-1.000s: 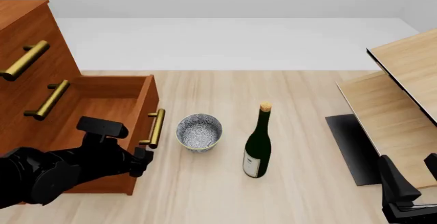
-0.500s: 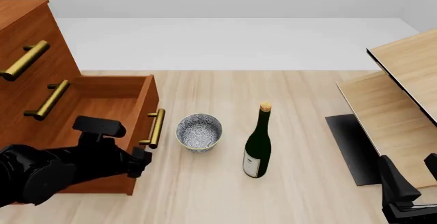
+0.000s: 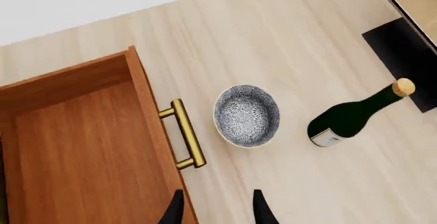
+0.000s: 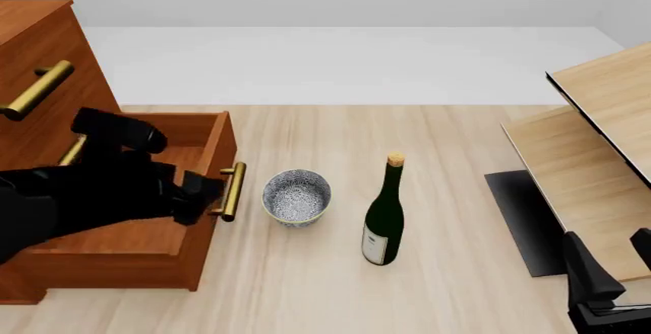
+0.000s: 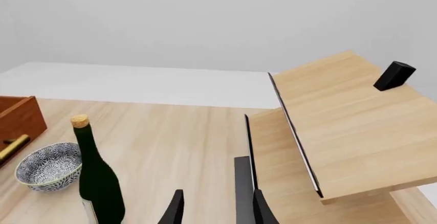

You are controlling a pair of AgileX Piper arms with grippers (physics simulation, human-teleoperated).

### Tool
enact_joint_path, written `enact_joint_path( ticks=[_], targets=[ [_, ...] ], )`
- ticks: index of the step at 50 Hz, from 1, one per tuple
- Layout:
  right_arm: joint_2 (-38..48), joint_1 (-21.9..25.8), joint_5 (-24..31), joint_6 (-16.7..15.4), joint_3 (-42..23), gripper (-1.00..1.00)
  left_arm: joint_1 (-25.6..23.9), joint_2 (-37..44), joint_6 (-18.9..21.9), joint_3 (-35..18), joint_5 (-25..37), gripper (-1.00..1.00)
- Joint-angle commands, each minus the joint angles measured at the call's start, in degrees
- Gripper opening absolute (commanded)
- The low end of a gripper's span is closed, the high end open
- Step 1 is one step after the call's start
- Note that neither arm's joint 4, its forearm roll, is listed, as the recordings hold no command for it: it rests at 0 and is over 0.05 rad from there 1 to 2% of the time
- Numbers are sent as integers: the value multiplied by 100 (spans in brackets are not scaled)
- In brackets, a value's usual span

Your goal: Put the wine bottle in the bottom drawer of the cabinet.

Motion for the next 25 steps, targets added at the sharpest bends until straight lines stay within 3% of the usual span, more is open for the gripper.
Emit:
enact_joint_path(
  ticks=[1,13,14,16,18,25],
  targets=[
    [36,21,-22,-10,1,100,-156,-324,269,-711,345,100],
    [58,21,-43,-2,1,100,-569,-230,359,-1259,194,100],
    [49,22,-34,1,1,100,-672,-212,530,-1292,146,100],
    [38,20,-22,-1,1,100,-633,-250,302,-1376,23,100],
    [37,20,-20,-6,1,100,-766,-175,448,-1392,-71,100],
    [41,17,-25,3,1,100,-930,-91,301,-1295,-570,100]
  ],
)
